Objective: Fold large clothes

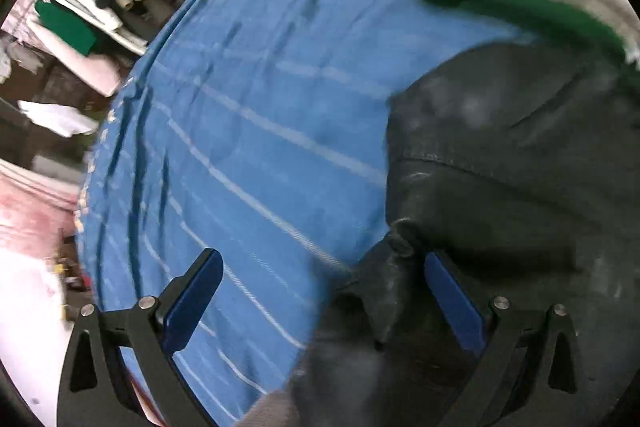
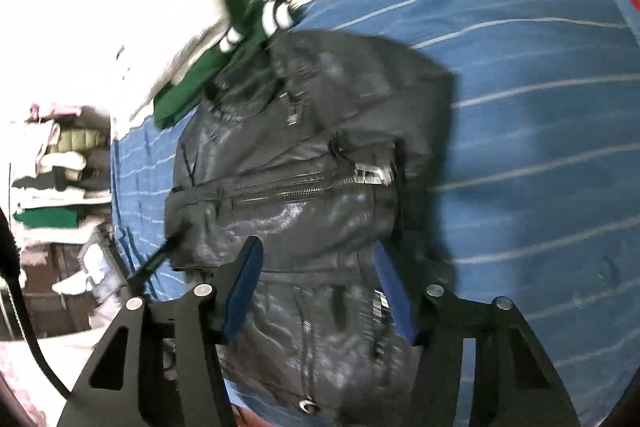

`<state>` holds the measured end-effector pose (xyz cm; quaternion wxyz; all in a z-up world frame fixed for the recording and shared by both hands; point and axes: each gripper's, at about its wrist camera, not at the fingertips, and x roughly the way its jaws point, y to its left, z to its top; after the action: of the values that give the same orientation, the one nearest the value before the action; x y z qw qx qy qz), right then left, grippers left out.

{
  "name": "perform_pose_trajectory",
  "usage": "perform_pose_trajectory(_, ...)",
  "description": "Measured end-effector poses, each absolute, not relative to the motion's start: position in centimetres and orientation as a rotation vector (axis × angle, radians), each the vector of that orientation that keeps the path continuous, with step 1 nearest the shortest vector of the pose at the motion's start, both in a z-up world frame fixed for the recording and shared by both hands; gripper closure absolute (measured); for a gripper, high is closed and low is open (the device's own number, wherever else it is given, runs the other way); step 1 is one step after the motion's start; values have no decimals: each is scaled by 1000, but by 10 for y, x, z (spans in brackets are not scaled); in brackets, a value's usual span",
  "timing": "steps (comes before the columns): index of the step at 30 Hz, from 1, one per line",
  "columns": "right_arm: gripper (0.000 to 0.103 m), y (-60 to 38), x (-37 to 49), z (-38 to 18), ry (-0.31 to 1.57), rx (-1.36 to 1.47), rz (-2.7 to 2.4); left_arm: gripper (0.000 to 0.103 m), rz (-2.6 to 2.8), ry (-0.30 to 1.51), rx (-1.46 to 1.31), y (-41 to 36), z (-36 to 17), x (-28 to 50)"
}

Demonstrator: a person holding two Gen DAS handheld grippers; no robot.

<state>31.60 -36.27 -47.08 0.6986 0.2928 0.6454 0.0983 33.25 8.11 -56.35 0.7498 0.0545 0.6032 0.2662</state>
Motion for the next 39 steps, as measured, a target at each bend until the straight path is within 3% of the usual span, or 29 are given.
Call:
perform_pose_trajectory(3, 44, -340, 329, -521, 1553, 552, 165, 0, 553, 1320, 76, 92, -569, 321)
perform_pose_trajectory(5, 59, -331, 335, -554, 1641, 476, 123, 0, 529, 1310, 97, 91, -563, 318)
perform_pose_trajectory(9, 58, -350, 336, -524, 1558, 605, 135, 0, 490, 1261, 122, 80, -527, 308)
perform_pose_trajectory(11, 50, -367, 330, -499, 1478, 631, 101, 0, 476, 1223, 131, 71, -507, 299)
perform_pose_trajectory(13, 49, -374, 328, -495, 1467, 665, 92, 0, 475, 1192, 154, 66, -500, 287)
perform_pose_trajectory(20, 50, -341, 338, -565, 1638, 597, 120, 0, 509, 1350, 171, 59, -580, 252)
perform_pose_trajectory(21, 53, -334, 339, -569, 1637, 549, 107, 0, 498, 1374, 161, 60, -593, 250)
perform_pose_trajectory(23, 79, -328, 339, -564, 1613, 474, 52, 0, 495, 1325, 120, 63, -600, 247)
perform_pose_trajectory(25, 96, -331, 332, -547, 1545, 476, 47, 0, 503, 1338, 60, 69, -601, 248)
perform_pose_trajectory(26, 99, -335, 328, -535, 1507, 480, 45, 0, 493, 1346, 38, 72, -601, 248)
perform_pose_trajectory(32, 102, -355, 302, -477, 1366, 457, -20, 0, 456, 1365, 58, 82, -573, 253)
perform_pose_trajectory(36, 102, -372, 305, -499, 1418, 441, -59, 0, 492, 1199, 31, 79, -505, 266)
perform_pose_trajectory(39, 101, -366, 316, -526, 1477, 387, -63, 0, 517, 1112, 20, 73, -484, 291)
